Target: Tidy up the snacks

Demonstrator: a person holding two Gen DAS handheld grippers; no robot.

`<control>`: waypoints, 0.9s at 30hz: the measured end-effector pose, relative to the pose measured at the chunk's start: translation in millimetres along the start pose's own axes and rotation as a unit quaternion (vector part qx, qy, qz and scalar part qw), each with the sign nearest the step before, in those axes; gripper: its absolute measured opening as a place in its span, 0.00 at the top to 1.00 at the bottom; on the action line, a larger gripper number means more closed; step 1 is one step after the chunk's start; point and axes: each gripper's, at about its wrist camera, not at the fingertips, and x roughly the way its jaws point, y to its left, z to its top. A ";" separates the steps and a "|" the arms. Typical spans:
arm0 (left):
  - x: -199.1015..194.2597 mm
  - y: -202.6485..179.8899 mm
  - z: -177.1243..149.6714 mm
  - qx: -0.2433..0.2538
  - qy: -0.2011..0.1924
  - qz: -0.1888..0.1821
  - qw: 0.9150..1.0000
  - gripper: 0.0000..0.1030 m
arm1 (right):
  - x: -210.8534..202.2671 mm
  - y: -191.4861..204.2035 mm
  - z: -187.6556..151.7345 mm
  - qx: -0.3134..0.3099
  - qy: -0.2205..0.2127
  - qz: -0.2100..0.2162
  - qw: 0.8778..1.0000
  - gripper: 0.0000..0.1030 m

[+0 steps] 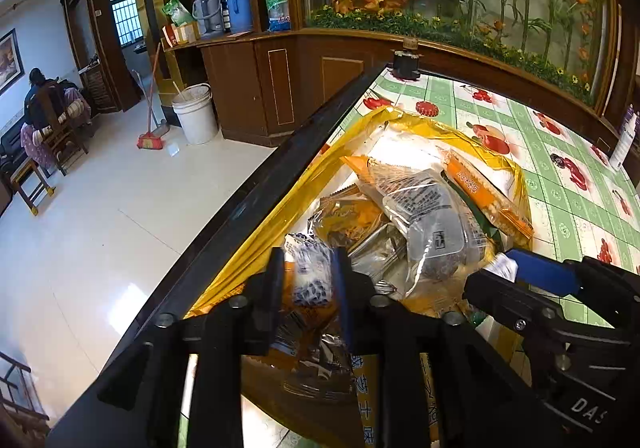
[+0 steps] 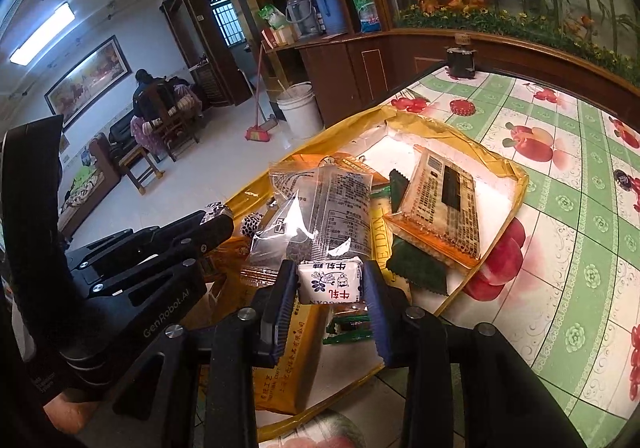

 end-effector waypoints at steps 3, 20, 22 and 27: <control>-8.1 3.0 -0.3 -0.008 -0.016 0.004 1.000 0.29 | -2.5 -4.9 -0.8 0.010 -0.003 0.001 1.000 0.52; -57.4 -0.7 -2.1 -0.005 -0.051 -0.003 0.999 0.26 | -65.0 -15.8 -24.2 0.038 -0.044 -0.004 0.998 0.39; -65.6 -1.4 -3.1 -0.004 -0.057 -0.004 0.998 0.26 | -76.1 -17.6 -28.4 0.040 -0.053 -0.010 0.998 0.37; -82.8 -6.3 -5.1 -0.001 -0.071 -0.005 0.997 0.20 | -101.1 -23.9 -38.7 0.050 -0.073 -0.023 0.996 0.35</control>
